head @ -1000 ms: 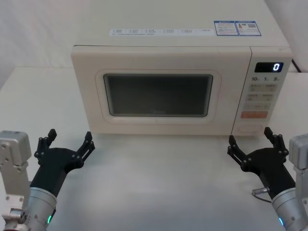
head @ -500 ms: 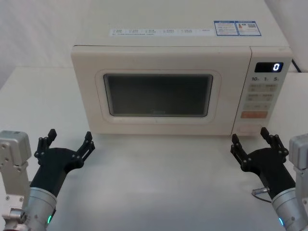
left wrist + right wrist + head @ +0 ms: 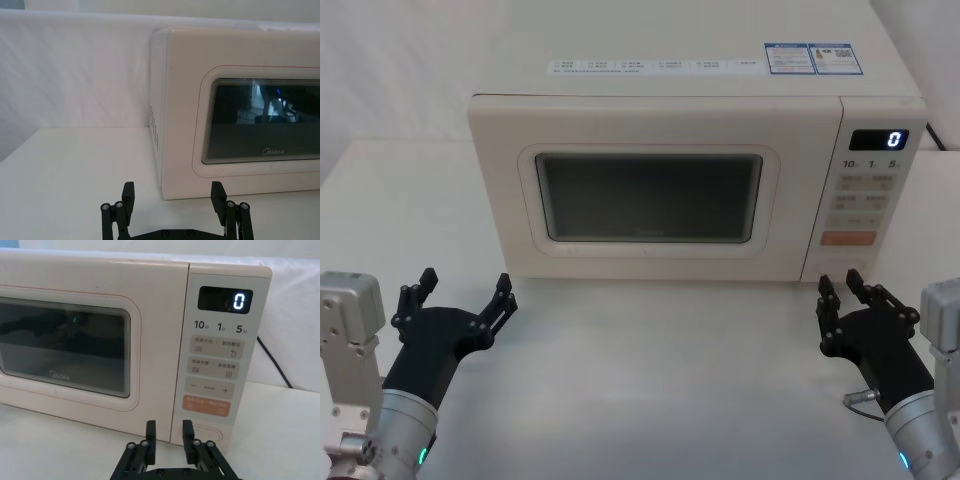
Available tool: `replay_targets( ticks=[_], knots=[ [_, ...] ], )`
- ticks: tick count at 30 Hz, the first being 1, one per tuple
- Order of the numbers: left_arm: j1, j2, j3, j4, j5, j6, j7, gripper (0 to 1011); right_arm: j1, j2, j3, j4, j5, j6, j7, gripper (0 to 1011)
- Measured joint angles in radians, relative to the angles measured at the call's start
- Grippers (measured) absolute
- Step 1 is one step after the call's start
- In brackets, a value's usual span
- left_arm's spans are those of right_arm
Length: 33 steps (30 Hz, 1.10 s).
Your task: Press the button to open the microwave door with one hand; close the microwave door with the other hand.
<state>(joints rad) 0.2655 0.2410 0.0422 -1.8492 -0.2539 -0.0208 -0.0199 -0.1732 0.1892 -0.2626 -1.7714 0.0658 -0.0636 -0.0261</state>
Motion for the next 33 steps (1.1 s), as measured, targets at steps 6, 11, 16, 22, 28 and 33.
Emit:
replay_targets(
  ticks=[6,11,16,22,28,33],
  knots=[
    [0.0,0.0,0.0,0.0,0.0,0.0,0.0,1001,0.0,0.0,0.0,0.0,0.0,0.0,0.0,169],
    [0.0,0.0,0.0,0.0,0.0,0.0,0.0,1001,0.0,0.0,0.0,0.0,0.0,0.0,0.0,38],
    [0.0,0.0,0.0,0.0,0.0,0.0,0.0,1001,0.0,0.0,0.0,0.0,0.0,0.0,0.0,0],
    [0.0,0.0,0.0,0.0,0.0,0.0,0.0,1001,-0.004,-0.006,0.006,0.0,-0.003,0.0,0.002,0],
    [0.0,0.0,0.0,0.0,0.0,0.0,0.0,1001,-0.018,-0.025,0.027,-0.002,-0.008,0.002,0.013,0],
    [0.0,0.0,0.0,0.0,0.0,0.0,0.0,1001,-0.019,-0.039,0.041,0.003,-0.007,0.007,0.026,0]
  ],
)
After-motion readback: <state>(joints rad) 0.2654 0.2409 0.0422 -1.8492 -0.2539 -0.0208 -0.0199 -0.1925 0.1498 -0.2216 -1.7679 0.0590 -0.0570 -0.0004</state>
